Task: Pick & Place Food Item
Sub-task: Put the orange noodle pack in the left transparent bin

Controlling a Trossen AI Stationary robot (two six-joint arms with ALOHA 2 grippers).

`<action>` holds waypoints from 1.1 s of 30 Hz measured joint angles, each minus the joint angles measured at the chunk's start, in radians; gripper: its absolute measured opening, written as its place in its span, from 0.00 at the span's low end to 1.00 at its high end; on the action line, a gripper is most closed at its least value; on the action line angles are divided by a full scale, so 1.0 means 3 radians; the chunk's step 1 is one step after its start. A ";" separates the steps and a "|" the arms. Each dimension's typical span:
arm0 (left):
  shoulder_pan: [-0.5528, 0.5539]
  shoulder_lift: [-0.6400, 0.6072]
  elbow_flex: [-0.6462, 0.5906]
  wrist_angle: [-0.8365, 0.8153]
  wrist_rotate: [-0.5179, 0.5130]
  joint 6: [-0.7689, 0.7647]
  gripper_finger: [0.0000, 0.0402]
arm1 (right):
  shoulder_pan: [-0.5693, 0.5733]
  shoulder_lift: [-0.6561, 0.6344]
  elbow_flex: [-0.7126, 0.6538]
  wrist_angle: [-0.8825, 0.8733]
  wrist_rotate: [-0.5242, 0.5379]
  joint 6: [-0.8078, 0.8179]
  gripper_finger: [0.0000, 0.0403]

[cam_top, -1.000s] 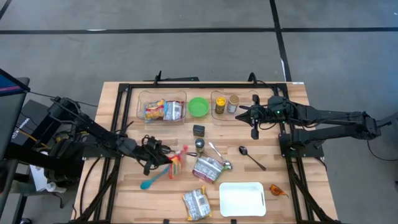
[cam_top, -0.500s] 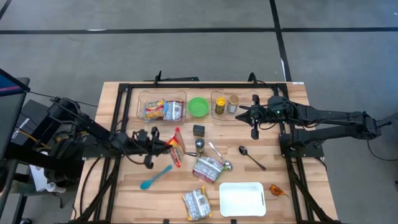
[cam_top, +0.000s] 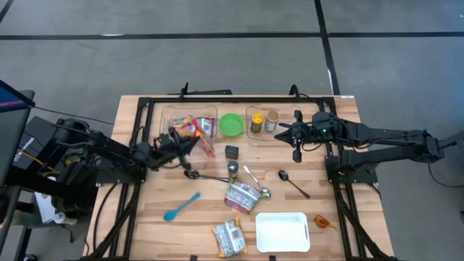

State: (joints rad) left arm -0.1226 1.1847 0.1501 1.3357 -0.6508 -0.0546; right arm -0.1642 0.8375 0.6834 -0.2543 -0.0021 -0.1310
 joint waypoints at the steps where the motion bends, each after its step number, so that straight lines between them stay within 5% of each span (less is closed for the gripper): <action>1: 0.0078 0.0000 0.0000 0.0000 -0.0061 0.0036 0.00 | 0.0000 0.0000 0.0000 0.0000 0.0000 0.0000 0.01; 14: 0.0958 -0.0001 0.0035 -0.0266 -0.0127 0.0047 0.00 | 0.0000 0.0000 0.0000 0.0023 0.0006 -0.0024 0.01; 26: 0.1371 -0.0001 0.0929 -0.2528 0.0396 -0.0590 0.00 | 0.0000 0.0001 0.0000 0.0000 0.0008 -0.0062 0.01; 33: 0.1379 0.0000 0.1382 -0.3349 0.0420 -0.0728 0.00 | 0.0000 0.0001 0.0000 -0.0001 0.0008 -0.0088 0.01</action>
State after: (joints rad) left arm 0.2913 1.1847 0.5648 0.3309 -0.5247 -0.2730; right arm -0.1642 0.8379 0.6834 -0.2546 0.0002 -0.1574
